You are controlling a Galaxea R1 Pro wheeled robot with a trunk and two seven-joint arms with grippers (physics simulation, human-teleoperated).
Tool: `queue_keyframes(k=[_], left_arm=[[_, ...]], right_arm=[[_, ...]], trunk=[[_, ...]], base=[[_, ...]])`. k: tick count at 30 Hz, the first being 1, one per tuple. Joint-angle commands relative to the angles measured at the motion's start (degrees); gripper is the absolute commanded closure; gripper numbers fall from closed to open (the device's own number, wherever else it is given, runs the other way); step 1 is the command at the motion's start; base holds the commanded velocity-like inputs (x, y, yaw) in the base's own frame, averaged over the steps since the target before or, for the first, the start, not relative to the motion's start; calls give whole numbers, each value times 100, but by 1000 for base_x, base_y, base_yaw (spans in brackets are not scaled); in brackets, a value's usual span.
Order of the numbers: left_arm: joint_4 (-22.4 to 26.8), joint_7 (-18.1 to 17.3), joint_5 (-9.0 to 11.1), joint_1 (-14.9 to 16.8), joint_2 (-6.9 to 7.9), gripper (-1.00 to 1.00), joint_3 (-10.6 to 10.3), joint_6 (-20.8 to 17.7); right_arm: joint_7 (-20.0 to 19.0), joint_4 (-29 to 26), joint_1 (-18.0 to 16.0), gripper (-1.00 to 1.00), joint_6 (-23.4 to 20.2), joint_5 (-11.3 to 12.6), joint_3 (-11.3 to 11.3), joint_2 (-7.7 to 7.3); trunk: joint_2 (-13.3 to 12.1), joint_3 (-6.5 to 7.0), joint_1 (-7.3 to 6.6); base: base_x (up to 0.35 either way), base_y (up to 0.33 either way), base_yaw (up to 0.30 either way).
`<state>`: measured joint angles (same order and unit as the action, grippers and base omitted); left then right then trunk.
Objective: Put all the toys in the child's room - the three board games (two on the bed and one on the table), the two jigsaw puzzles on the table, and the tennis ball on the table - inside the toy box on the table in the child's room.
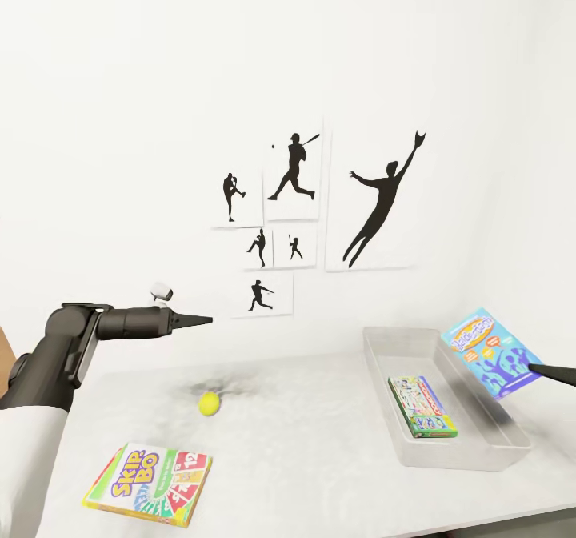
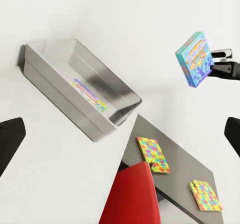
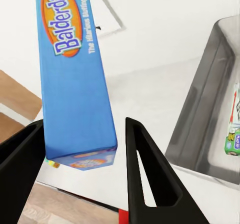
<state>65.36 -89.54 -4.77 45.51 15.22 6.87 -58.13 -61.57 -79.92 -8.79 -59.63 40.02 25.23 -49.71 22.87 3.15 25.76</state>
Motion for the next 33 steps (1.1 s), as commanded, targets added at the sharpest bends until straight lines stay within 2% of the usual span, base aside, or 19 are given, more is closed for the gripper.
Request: queue_keyframes(k=[1, 8, 11, 13, 15, 17, 18, 20, 24, 33], left_arm=[[3, -46, -51, 2, -1, -100, 4, -58], [3, -46, -51, 2, -2, -100, -16, -58], [3, -46, -51, 2, -2, -100, -18, -58], [3, -46, -51, 2, -2, -100, -21, -58], [3, -46, -51, 2, -7, -100, -25, -58], [3, -46, -51, 2, -13, -100, -27, -58], [3, -46, -51, 2, -14, -100, -27, -58], [3, -46, -51, 2, -17, -100, -27, -61], [3, -46, -51, 2, -12, -100, -28, -72], [3, -46, -51, 2, -11, -100, -28, -75]], right_arm=[[-5, -36, -6, 100, -3, -21, 1, 29], [329, -103, -126, 100, 25, -14, 0, 115], [599, -129, -149, 100, 39, -13, 0, 222], [865, -174, -160, 100, 46, -17, 0, 380], [1348, -218, -193, 100, 57, -53, 0, 757], [2022, -248, -354, 100, 44, -95, -7, 1316], [2205, -252, -420, 100, 34, -101, -16, 1458], [2912, -279, -715, 100, -8, -121, -146, 1898], [3461, -477, -977, 100, -37, -123, -468, 2151], [3642, -724, -1183, 100, -37, -45, -621, 2236]], trunk=[[5, -3, 2], [5, -3, 2], [5, -3, 2], [5, -3, 2], [5, -3, 2], [5, -3, 2], [5, -3, 2], [5, -3, 2], [5, -3, 2], [5, -3, 2]], base=[[0, 0, 0], [0, 0, 0], [0, 0, 0], [0, 0, 0], [0, 0, 0], [0, 0, 0], [0, 0, 0], [0, 0, 0], [0, 0, 0], [0, 0, 0]])
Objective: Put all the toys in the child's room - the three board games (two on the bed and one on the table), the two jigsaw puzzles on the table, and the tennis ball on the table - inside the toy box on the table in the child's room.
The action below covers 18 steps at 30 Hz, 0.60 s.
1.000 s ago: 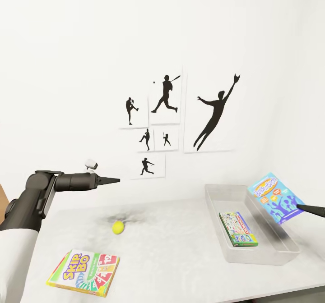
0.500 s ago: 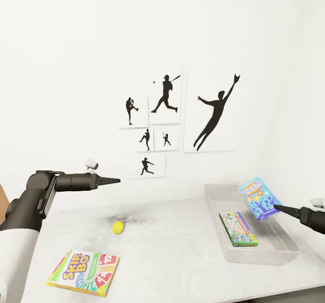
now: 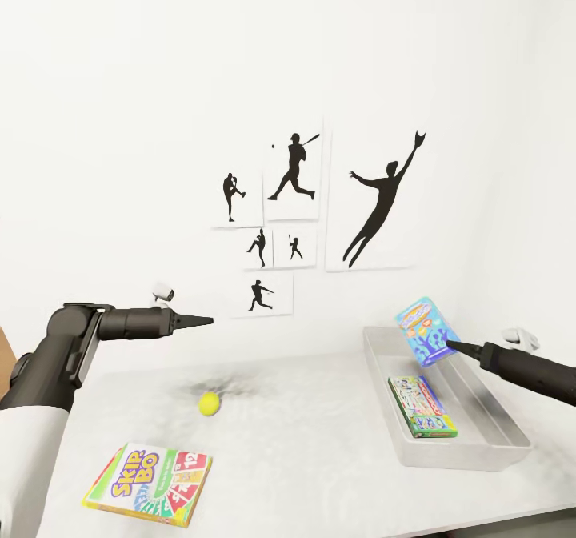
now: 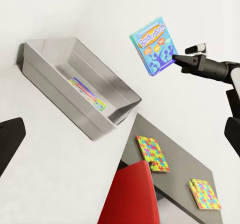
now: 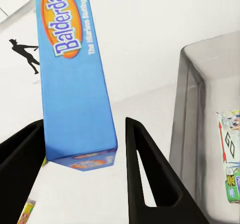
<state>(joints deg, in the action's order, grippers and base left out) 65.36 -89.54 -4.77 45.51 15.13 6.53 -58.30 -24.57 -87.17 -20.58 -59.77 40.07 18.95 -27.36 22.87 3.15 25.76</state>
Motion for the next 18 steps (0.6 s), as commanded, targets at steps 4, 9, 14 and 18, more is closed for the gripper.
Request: queue_keyframes(k=[4, 9, 14, 18], left_arm=[[3, -46, -51, 2, -2, -100, 6, -58], [3, -46, -53, 2, -1, -100, 4, -57], [3, -46, -51, 2, -1, -100, 6, -56], [3, -46, -50, 2, -1, -100, 6, -58]], right_arm=[[-58, 1, -4, 100, -23, -50, 7, 1], [-45, 225, -420, 100, -23, -17, -352, 4], [-83, 552, -711, 100, -23, 274, -781, -20], [-106, 591, -749, 100, -23, 519, -848, -46]], trunk=[[4, -3, 2], [4, -3, 2], [4, -3, 2], [4, -3, 2]], base=[[0, 0, 0], [0, 0, 0], [0, 0, 0], [0, 0, 0]])
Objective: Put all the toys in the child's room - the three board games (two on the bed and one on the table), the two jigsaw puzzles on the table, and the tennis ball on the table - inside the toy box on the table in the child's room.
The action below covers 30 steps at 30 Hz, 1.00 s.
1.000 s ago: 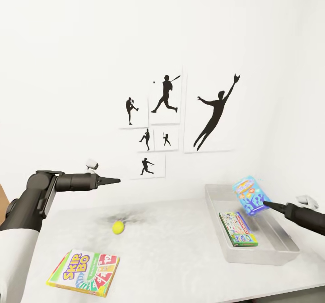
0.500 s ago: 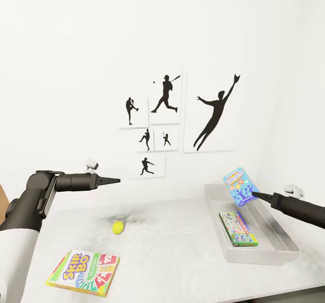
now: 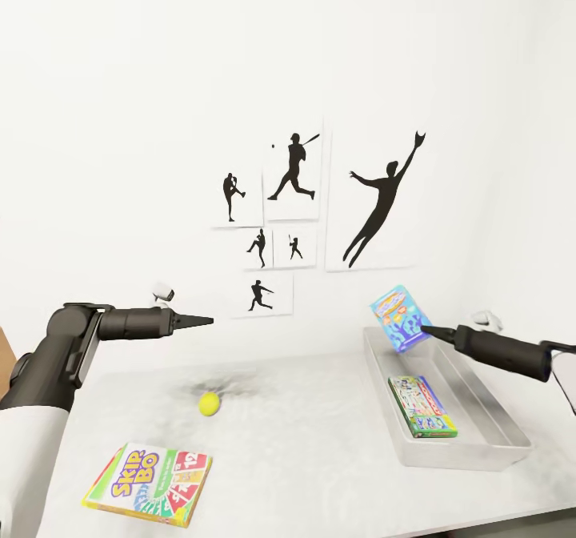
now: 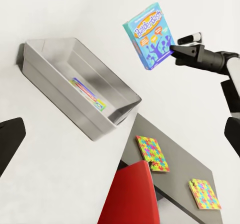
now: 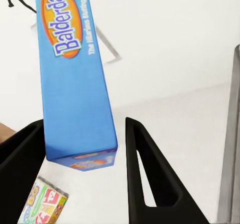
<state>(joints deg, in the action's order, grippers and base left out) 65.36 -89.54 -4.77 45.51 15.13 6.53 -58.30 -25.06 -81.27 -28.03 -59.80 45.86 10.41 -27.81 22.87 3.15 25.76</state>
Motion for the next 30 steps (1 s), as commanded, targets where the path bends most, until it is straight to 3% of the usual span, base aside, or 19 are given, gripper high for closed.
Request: queue_keyframes(k=[1, 6, 22, 28, 29, 30], left_arm=[[3, -46, -50, 2, -2, -100, 6, -58], [3, -46, -50, 2, -2, -100, 6, -59], [3, -46, -55, 2, -2, -100, 6, -59], [3, -46, -58, 2, -2, -100, 5, -56], [3, -46, -58, 2, -2, -100, 3, -55], [3, -46, -59, 2, -2, -100, 0, -53]], right_arm=[[-61, 5, -8, 100, -20, -34, 1, -13], [-69, 18, -28, 100, -20, 77, -74, -169], [-93, 85, -32, 100, -20, 164, -179, -194], [-97, 722, -461, 100, -20, 164, -239, -183], [-99, 837, -534, 100, -20, 163, -286, -183], [-103, 1156, -768, 100, -20, 161, -497, -182]], trunk=[[5, -3, 2], [5, -3, 2], [5, -3, 2], [5, -3, 2], [5, -3, 2], [5, -3, 2]], base=[[0, 0, 0], [0, 0, 0], [0, 0, 0], [0, 0, 0], [0, 0, 0], [0, 0, 0]])
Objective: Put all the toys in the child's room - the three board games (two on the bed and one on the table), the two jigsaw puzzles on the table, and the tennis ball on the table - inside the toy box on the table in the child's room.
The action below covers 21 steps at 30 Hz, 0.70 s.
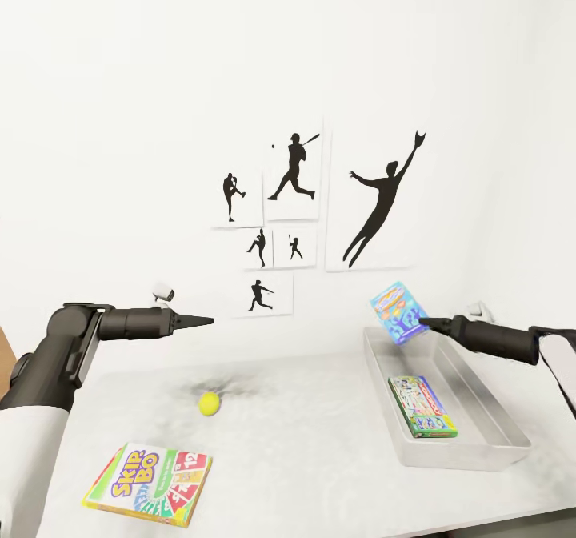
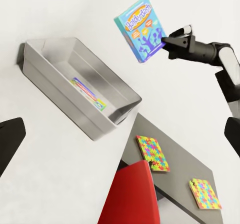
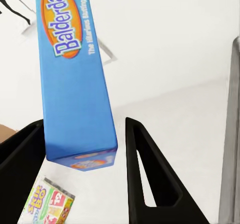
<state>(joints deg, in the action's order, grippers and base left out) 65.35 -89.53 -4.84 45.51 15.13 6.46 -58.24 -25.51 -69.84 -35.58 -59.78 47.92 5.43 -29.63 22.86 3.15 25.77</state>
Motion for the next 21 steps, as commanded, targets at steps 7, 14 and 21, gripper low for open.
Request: queue_keyframes(k=[7, 14, 21], left_arm=[[4, -47, -52, 1, -1, -100, 3, -57], [4, -47, -52, 1, -1, -100, 4, -56], [4, -47, -52, 1, -1, -100, -1, -56]], right_arm=[[-330, 953, -931, 100, -22, -46, -838, -9], [-1326, 1729, -1728, 100, -22, -125, -1494, -212], [-1534, 1935, -1879, 100, -22, -116, -1742, -694]], trunk=[[6, -3, 2], [6, -3, 2], [6, -3, 2]], base=[[0, 0, 0], [0, 0, 0], [0, 0, 0]])
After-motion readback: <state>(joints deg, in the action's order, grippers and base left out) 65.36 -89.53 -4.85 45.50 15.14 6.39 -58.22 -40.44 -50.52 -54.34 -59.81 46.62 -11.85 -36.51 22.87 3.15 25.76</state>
